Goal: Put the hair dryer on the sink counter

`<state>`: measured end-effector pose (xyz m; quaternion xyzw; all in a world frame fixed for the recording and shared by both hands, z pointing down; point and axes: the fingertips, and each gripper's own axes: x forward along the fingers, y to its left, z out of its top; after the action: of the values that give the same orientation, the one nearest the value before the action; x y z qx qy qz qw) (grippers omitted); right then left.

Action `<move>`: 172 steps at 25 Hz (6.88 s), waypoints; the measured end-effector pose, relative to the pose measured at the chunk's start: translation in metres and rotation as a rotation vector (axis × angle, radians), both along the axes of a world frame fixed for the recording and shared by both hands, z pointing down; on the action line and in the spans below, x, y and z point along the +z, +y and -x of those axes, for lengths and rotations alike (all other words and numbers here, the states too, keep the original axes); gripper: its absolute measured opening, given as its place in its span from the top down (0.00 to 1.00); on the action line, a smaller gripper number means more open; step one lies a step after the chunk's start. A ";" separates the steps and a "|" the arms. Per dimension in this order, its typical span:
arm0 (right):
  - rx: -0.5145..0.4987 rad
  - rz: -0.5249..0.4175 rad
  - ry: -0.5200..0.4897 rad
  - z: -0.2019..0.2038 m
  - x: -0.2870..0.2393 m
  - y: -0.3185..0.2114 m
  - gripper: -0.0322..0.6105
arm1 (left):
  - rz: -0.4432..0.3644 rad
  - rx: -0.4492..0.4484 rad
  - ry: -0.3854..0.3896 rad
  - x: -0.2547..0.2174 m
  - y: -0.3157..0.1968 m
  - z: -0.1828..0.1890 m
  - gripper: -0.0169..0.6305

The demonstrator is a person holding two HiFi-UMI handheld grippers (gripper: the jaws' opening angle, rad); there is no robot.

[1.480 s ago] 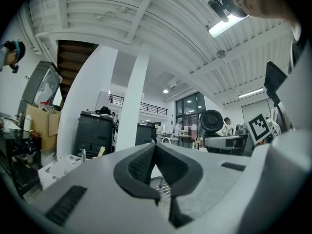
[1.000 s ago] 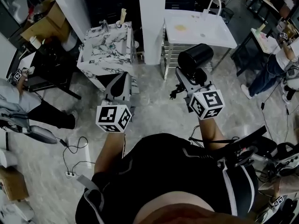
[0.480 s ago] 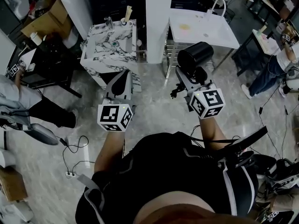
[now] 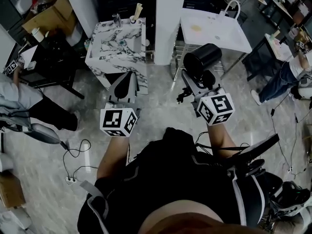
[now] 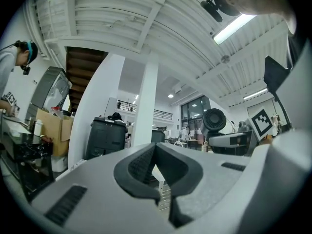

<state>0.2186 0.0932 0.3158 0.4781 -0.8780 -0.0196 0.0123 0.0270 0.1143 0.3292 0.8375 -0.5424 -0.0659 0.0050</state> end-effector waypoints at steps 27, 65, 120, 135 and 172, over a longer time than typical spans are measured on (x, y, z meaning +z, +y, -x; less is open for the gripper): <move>-0.104 0.029 -0.049 0.031 0.013 -0.163 0.50 | 0.101 -0.057 -0.016 0.015 -0.165 0.019 0.97; -0.111 0.002 -0.015 0.053 0.014 -0.287 0.50 | 0.117 -0.049 -0.009 0.016 -0.295 0.040 0.97; -0.150 0.108 0.075 0.344 0.061 -0.373 0.50 | 0.090 -0.001 -0.052 0.032 -0.364 0.296 0.97; -0.350 0.157 0.225 0.361 0.122 -0.427 0.50 | 0.188 -0.103 -0.028 0.076 -0.412 0.292 0.97; -0.946 0.283 0.658 0.416 0.348 -0.448 0.50 | 0.526 -0.371 0.050 0.226 -0.430 0.310 0.97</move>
<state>-0.1975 -0.3543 0.6635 -0.0027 -0.9399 -0.0530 0.3372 -0.2831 -0.3160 0.5556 0.6923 -0.6841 0.0561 0.2227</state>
